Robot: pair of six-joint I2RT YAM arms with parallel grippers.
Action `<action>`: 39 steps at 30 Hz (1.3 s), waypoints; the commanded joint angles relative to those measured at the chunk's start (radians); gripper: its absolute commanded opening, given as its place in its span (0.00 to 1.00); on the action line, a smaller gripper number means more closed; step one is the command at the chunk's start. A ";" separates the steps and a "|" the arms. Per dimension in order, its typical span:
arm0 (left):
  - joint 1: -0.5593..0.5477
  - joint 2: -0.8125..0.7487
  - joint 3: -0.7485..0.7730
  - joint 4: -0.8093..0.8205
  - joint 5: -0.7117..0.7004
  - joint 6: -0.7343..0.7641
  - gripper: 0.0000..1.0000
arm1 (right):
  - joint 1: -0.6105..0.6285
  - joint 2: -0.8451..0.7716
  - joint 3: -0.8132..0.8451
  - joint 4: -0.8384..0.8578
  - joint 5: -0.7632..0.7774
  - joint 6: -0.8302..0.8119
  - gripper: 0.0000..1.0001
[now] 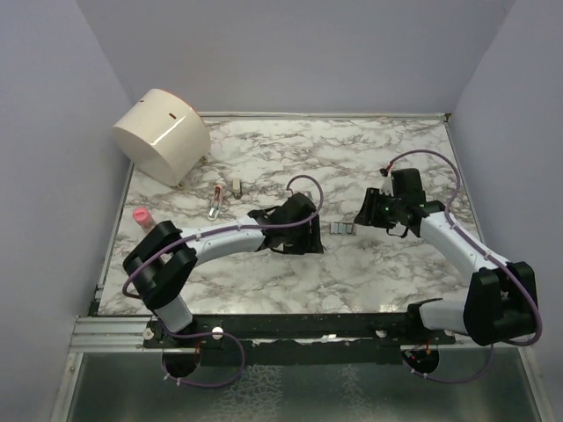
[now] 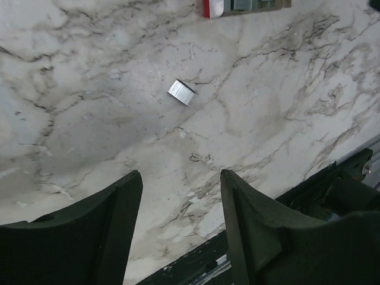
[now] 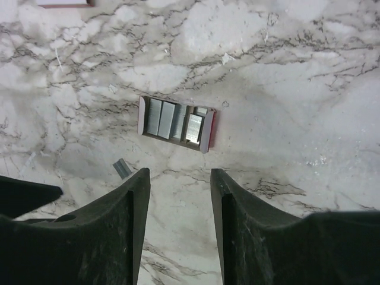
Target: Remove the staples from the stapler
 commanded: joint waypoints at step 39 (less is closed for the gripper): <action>-0.103 0.344 0.287 -0.270 -0.302 -0.441 0.18 | -0.001 -0.098 -0.055 0.117 -0.052 -0.034 0.47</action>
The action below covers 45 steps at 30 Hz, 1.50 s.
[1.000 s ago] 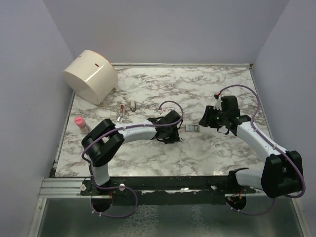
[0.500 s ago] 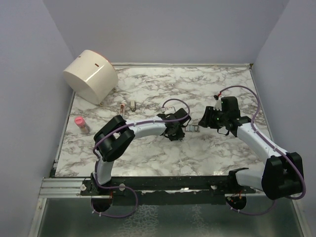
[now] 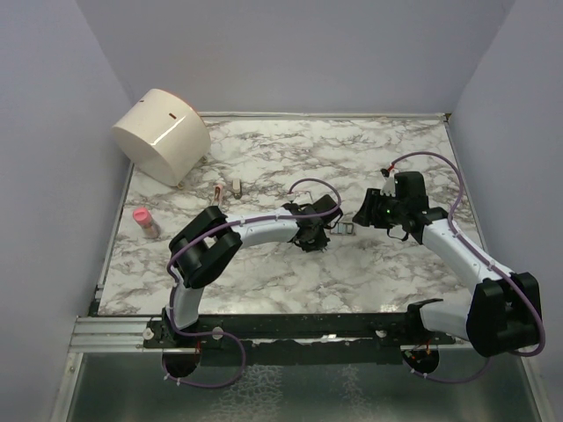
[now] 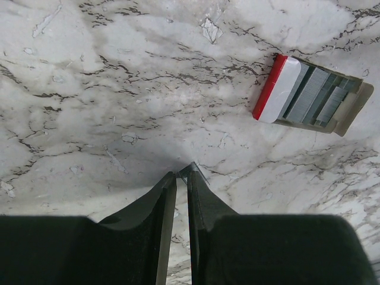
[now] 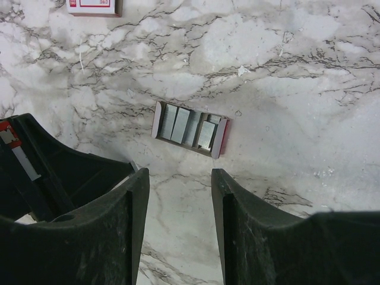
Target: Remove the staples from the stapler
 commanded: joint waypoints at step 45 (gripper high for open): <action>0.281 -0.525 -0.537 1.050 0.650 0.248 0.00 | -0.008 -0.129 -0.211 0.656 -0.897 0.472 0.58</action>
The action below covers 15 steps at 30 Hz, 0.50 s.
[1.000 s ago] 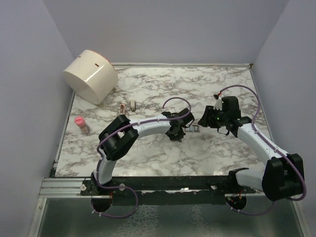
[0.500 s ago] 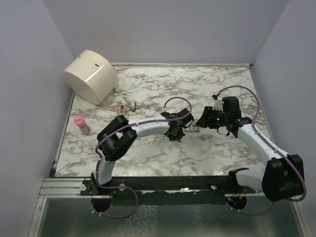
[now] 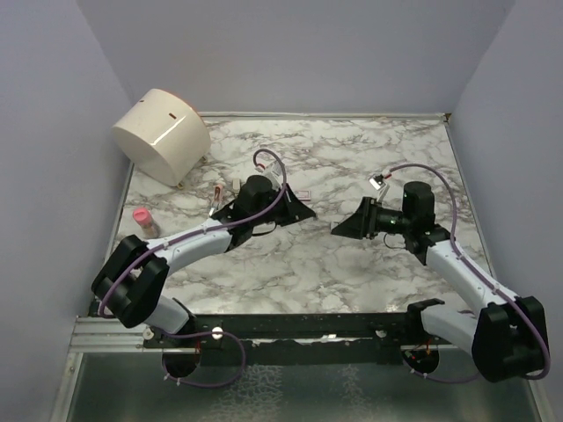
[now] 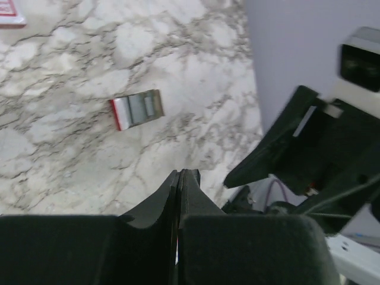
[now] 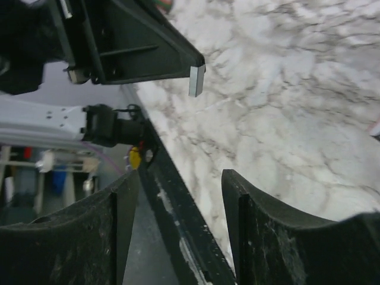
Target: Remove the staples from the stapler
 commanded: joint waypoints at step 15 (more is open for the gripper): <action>0.068 -0.040 -0.132 0.697 0.415 -0.212 0.00 | 0.012 0.259 -0.132 1.232 -0.336 0.903 0.62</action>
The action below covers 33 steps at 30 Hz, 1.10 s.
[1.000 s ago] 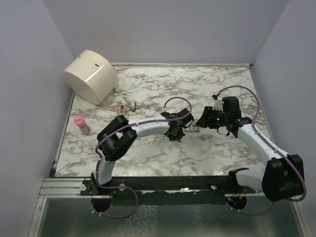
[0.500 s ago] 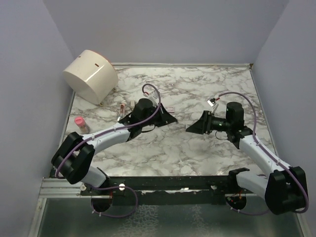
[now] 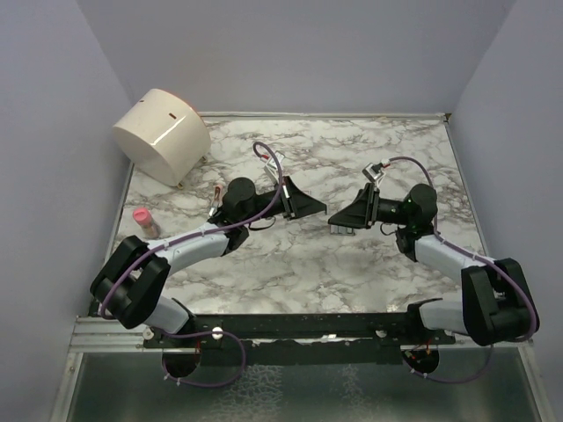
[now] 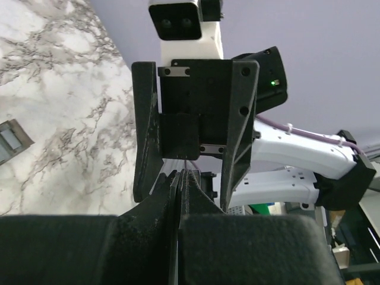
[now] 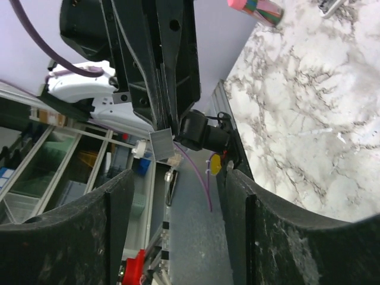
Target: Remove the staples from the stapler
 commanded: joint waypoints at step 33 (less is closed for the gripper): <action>0.004 0.024 -0.031 0.167 0.074 -0.059 0.00 | 0.061 0.199 -0.005 0.645 0.024 0.439 0.35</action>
